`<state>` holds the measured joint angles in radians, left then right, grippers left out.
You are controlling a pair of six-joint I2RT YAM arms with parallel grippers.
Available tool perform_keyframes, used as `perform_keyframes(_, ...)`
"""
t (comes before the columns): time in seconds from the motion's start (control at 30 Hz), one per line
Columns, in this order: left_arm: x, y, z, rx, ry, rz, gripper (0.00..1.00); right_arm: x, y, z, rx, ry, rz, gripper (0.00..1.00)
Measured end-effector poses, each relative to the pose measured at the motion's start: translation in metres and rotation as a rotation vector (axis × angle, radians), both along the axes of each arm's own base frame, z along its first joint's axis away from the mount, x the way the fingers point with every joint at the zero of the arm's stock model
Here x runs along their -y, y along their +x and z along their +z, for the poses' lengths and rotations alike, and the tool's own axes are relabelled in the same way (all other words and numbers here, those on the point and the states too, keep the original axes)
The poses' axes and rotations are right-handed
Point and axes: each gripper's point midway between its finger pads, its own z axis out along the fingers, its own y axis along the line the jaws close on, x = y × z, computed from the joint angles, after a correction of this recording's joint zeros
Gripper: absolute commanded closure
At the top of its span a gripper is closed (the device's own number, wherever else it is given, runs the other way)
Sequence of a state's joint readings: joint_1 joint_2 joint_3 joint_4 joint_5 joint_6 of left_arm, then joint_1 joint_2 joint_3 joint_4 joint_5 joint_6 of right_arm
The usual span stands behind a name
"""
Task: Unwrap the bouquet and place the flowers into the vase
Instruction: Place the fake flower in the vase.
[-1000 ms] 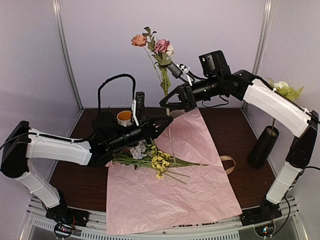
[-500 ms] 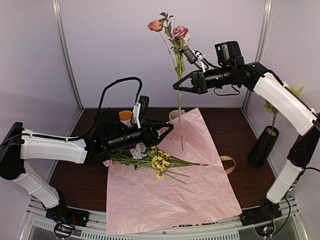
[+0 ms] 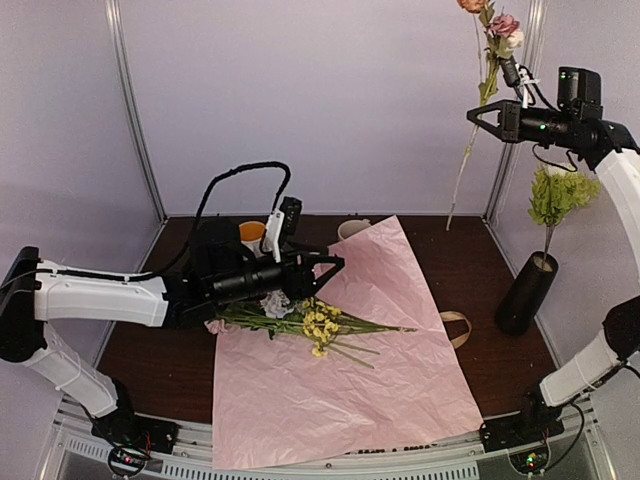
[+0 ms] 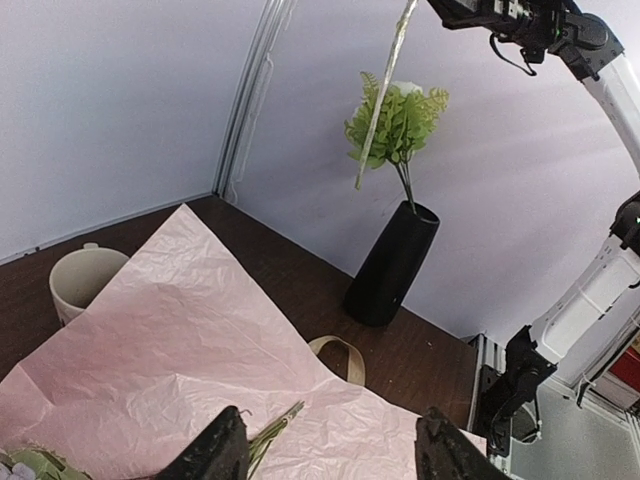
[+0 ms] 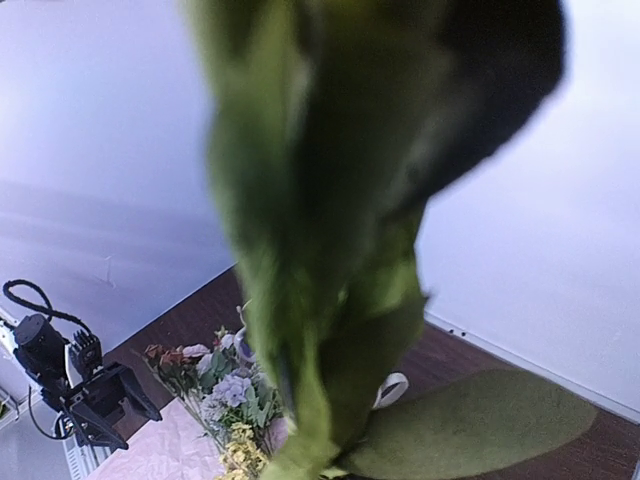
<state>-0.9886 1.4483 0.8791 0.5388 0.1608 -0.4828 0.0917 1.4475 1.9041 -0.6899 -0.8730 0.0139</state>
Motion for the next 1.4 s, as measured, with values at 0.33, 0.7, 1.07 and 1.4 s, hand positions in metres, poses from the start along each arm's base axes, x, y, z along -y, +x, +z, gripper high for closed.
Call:
perform_keyframes(0.33, 0.004, 0.009, -0.028, -0.036, 0.061, -0.003, 0.41, 0.132, -0.019, 0.012, 0.053, -0.011, -0.348, 1.0)
perform_keyframes(0.7, 0.005, 0.019, -0.044, -0.078, 0.078, -0.02, 0.42, 0.173, -0.038, -0.046, -0.064, -0.197, -0.498, 1.0)
perform_keyframes(1.07, 0.01, 0.018, -0.048, -0.116, 0.058, -0.047, 0.43, 0.186, -0.049, -0.076, -0.115, -0.346, -0.546, 1.0)
perform_keyframes(1.4, 0.012, 0.017, -0.044, -0.124, 0.042, -0.057, 0.44, 0.184, -0.051, -0.026, -0.009, -0.352, -0.563, 1.0)
